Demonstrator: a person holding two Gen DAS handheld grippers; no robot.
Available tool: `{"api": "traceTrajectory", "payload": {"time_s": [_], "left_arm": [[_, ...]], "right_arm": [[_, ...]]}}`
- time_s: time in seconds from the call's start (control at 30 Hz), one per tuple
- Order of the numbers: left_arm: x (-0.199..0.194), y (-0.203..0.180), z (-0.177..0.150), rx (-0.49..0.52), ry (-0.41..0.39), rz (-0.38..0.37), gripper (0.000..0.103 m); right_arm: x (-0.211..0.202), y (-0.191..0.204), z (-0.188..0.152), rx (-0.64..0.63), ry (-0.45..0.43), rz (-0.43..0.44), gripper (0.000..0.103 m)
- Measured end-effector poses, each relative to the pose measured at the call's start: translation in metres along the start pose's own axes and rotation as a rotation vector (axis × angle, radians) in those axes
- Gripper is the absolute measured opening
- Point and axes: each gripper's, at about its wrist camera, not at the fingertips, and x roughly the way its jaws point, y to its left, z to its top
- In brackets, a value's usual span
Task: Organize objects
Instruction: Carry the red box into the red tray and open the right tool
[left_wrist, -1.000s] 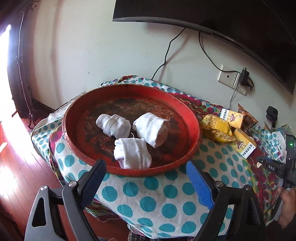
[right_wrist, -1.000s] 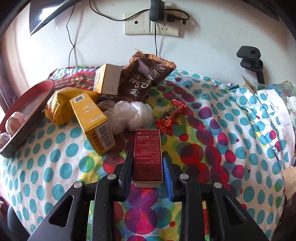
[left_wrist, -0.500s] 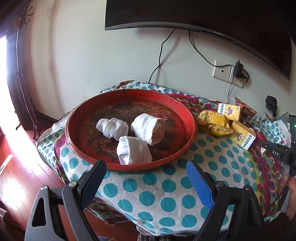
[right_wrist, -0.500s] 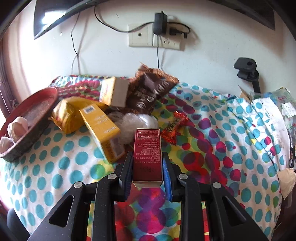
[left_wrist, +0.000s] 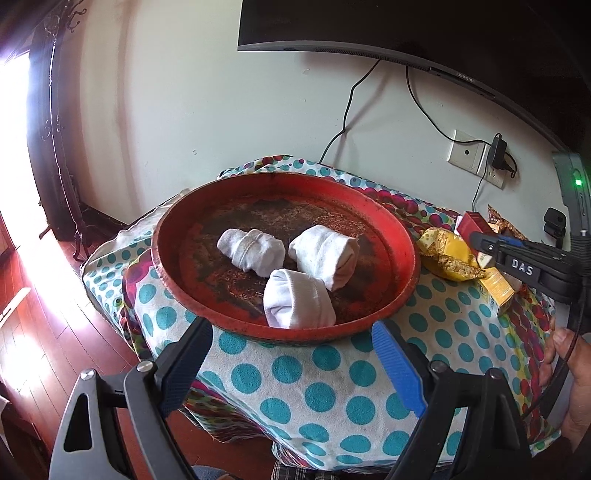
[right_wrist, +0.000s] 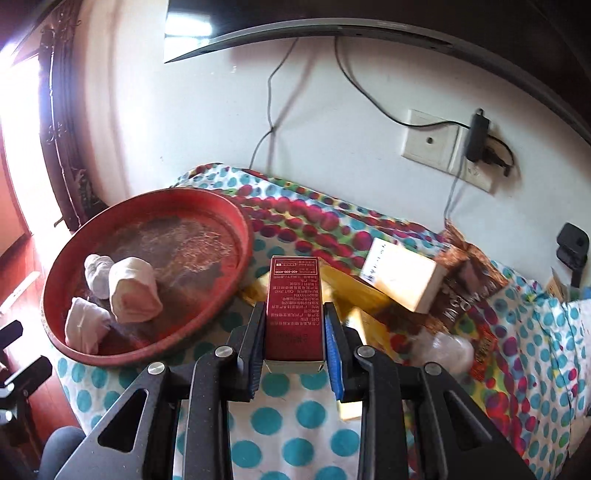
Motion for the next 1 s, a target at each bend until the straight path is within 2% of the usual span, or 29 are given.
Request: {"api": "traceTrajectory", "payload": {"time_s": [0.3, 0.7, 1.0], "left_arm": [[0.003, 0.012, 0.005, -0.033, -0.002, -0.004, 0.09], [0.009, 0.022, 0.006, -0.066, 0.011, -0.007, 0.09], [0.012, 0.024, 0.006, -0.068, 0.016, -0.002, 0.09]], "right_arm": [[0.04, 0.066, 0.019, -0.127, 0.042, 0.035, 0.027], [0.078, 0.093, 0.027, -0.154, 0.091, 0.064, 0.027], [0.089, 0.11, 0.034, -0.16, 0.101, 0.117, 0.028]]}}
